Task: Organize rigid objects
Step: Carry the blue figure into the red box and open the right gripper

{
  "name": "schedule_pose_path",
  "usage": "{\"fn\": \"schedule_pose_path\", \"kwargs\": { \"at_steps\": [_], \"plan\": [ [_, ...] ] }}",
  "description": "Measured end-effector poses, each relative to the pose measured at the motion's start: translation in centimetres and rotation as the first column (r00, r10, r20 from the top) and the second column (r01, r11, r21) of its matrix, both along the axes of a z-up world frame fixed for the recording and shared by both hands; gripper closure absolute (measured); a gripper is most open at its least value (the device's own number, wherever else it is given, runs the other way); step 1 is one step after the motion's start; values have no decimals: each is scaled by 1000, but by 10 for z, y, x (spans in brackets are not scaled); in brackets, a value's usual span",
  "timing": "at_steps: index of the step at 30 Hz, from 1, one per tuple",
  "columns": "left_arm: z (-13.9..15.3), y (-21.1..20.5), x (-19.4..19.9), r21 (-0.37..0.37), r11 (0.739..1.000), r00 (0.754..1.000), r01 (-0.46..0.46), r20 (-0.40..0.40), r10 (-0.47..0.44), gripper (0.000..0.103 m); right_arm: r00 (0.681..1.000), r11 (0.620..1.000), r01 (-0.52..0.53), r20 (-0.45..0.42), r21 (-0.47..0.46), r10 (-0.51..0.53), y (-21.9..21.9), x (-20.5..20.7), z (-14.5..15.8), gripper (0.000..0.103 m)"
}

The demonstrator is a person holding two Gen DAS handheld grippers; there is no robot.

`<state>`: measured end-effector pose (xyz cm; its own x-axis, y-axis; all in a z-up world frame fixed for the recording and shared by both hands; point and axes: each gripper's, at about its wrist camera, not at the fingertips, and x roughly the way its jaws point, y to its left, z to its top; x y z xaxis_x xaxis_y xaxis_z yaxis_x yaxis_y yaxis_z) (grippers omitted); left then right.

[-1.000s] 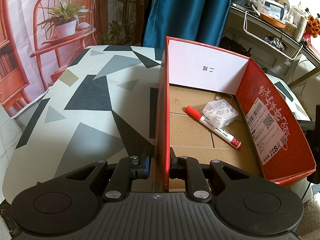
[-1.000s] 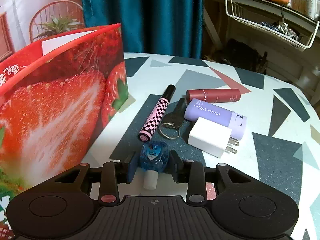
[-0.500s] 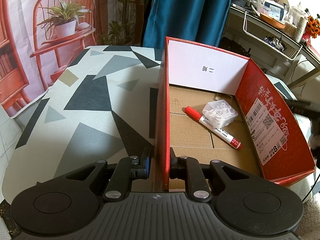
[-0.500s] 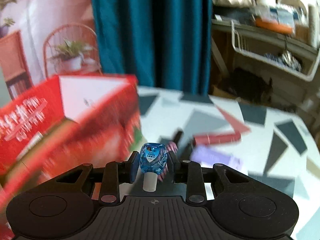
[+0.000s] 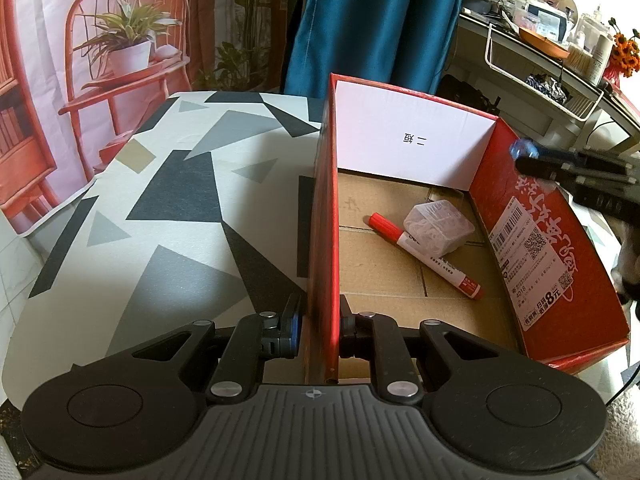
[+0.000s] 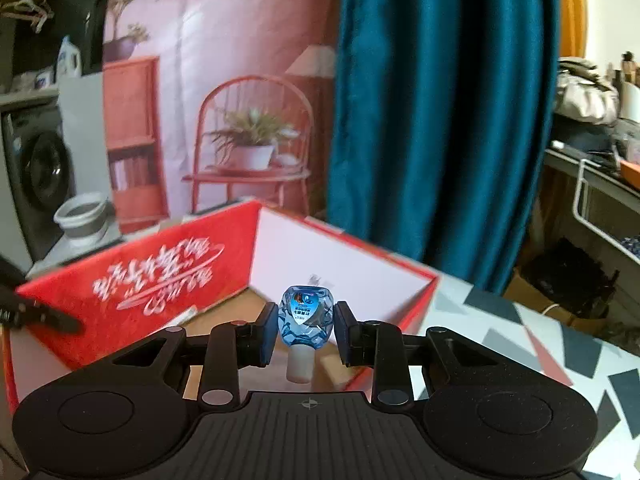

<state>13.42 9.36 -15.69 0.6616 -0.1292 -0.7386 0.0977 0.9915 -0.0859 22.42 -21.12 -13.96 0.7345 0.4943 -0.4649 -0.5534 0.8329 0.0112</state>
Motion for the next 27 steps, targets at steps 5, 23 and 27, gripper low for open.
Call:
{"fn": "schedule_pose_path", "kwargs": {
  "at_steps": [5, 23, 27],
  "plan": [
    [0, 0, 0, 0, 1000, 1000, 0, 0, 0, 85, 1000, 1000, -15, -23, -22, 15, 8, -9, -9, 75],
    [0, -1, 0, -2, 1000, 1000, -1, -1, 1, 85, 999, 1000, 16, -33, 15, -16, -4, -12, -11, 72],
    [0, -1, 0, -2, 1000, 1000, 0, -2, 0, 85, 998, 997, 63, 0, 40, -63, -18, -13, -2, 70]
  ]
}}
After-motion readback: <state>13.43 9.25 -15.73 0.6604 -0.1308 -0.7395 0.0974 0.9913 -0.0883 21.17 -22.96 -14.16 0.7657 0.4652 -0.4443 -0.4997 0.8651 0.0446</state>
